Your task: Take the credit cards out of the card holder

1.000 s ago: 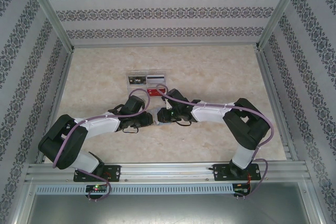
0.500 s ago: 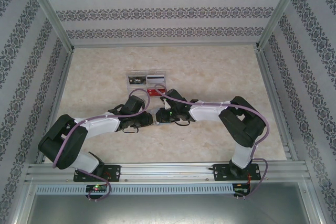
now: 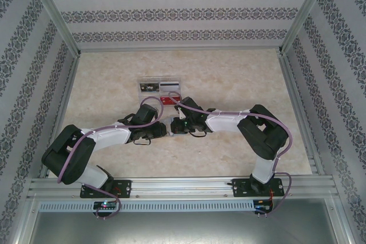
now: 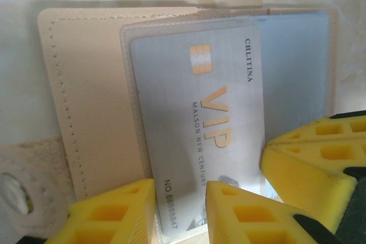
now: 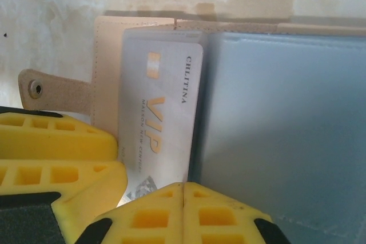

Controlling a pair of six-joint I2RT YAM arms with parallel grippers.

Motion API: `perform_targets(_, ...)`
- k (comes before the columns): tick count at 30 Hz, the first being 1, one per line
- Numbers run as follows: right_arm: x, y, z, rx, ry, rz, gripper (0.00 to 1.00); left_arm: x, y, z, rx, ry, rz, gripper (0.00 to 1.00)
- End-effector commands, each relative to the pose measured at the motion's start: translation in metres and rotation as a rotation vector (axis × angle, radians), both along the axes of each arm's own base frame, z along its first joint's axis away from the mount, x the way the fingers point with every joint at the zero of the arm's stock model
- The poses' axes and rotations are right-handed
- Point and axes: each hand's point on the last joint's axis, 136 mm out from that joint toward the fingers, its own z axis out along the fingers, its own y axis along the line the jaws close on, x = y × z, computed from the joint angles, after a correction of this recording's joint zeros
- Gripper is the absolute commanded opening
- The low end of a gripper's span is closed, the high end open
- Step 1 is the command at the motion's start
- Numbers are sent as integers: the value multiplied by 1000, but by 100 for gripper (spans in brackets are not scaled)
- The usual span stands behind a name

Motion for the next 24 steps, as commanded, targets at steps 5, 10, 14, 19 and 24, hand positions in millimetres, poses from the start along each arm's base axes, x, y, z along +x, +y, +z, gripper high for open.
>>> perform_targets(5,1,2,1,17,-1,2,0,-4,5,-6,54,12,2,26)
perform_targets(10,1,-2,-1,16,1,-6,0,-6,13,-11,96,30,22,20)
perform_targets(14,2,-6,0,13,-3,-16,0,-7,16,-15,115,45,30,18)
perform_targets(19,4,-15,0,6,-6,-33,0,-8,17,-17,124,52,31,17)
perform_targets(24,4,-24,1,3,-9,-43,0,-7,16,-17,121,51,30,17)
